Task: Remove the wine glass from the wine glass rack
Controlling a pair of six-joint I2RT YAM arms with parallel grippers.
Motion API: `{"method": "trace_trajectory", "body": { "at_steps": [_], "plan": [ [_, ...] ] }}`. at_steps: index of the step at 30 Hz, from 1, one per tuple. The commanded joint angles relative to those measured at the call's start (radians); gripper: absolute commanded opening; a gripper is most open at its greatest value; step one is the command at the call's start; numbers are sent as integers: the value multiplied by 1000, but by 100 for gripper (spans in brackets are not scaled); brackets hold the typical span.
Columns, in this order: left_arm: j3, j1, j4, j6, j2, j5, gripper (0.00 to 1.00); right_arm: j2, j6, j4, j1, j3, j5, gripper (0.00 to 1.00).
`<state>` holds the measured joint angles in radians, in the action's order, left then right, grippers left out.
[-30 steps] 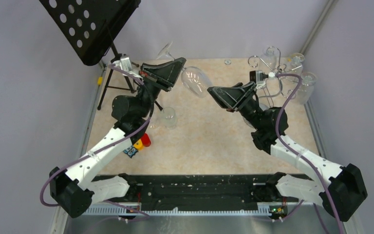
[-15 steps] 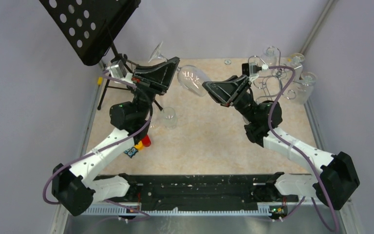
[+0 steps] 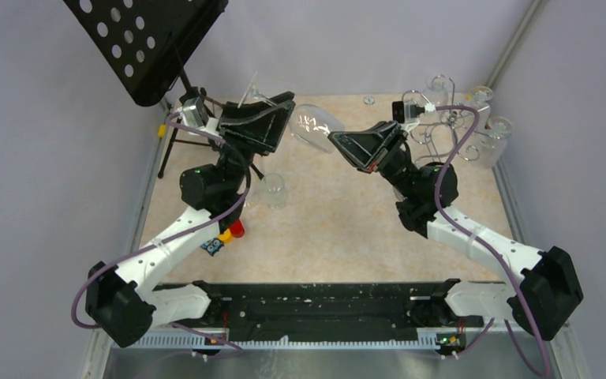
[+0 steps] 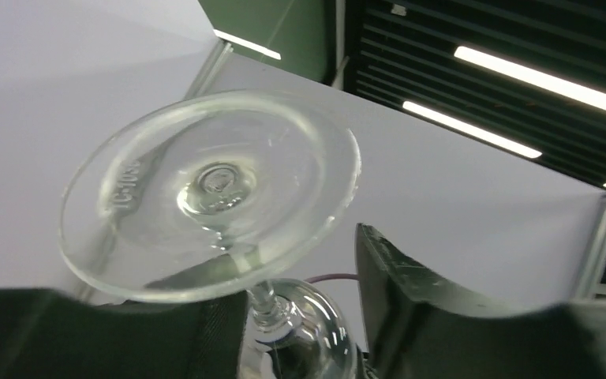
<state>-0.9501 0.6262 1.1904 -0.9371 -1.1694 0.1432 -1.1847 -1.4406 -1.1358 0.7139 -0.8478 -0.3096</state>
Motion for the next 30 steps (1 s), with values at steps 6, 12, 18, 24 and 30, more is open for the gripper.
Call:
{"method": "trace_trajectory", "body": {
  "at_steps": [6, 12, 18, 24, 30],
  "plan": [
    [-10, 6, -301, 88, 138, -6, 74, 53, 271, 298, 9, -151, 83, 0],
    [26, 6, -551, 143, 237, -132, 78, 93, 442, 524, 9, -201, 211, 0],
    [36, 6, -700, 198, 280, -176, 79, 124, 592, 772, 9, -280, 339, 0],
    [27, 6, -876, 332, 328, -267, 79, 62, 818, 1240, 9, -514, 334, 0],
    [-20, 6, -972, 448, 325, -302, 79, 4, 947, 1490, 9, -623, 344, 0]
  ]
}}
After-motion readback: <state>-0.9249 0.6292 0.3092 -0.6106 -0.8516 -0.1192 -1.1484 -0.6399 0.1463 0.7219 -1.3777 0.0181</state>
